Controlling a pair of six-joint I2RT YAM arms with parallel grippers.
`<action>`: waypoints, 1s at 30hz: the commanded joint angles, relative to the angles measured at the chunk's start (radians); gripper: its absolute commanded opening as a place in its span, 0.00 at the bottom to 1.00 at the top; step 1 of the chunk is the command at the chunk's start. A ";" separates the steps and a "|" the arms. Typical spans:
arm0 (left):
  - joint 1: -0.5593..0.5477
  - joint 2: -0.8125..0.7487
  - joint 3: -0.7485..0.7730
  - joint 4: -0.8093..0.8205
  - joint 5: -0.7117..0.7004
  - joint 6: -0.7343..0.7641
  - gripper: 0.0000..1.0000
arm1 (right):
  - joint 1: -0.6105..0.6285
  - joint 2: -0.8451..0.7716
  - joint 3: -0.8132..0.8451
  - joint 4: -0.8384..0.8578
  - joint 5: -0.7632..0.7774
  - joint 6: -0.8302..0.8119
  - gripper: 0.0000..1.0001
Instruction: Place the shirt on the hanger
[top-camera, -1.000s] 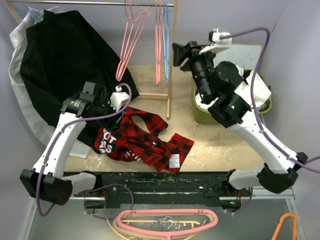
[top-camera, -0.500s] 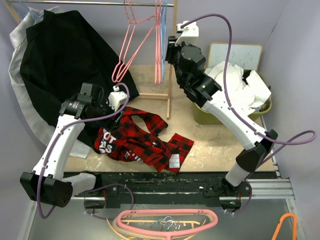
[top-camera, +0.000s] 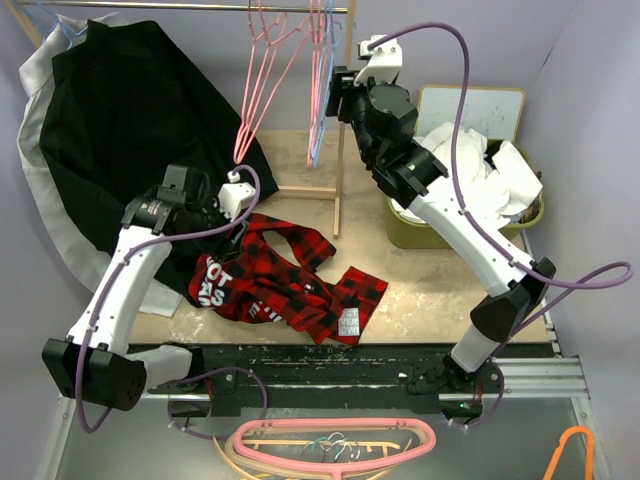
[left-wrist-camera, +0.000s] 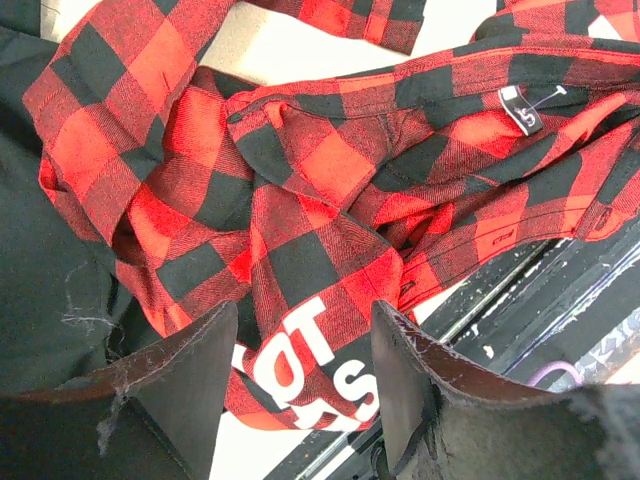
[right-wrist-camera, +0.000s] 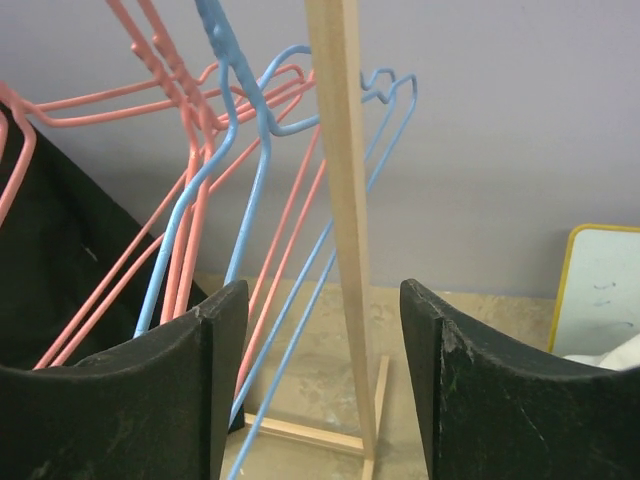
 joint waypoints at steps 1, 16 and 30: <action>0.005 0.004 -0.005 0.035 0.021 -0.015 0.59 | -0.004 0.000 0.036 0.042 -0.052 0.018 0.65; 0.006 0.012 -0.018 0.045 0.018 -0.018 0.59 | -0.005 0.005 0.046 0.039 -0.103 0.060 0.66; 0.006 0.016 -0.013 0.040 0.027 -0.020 0.59 | -0.006 -0.066 0.047 -0.022 -0.176 0.111 0.66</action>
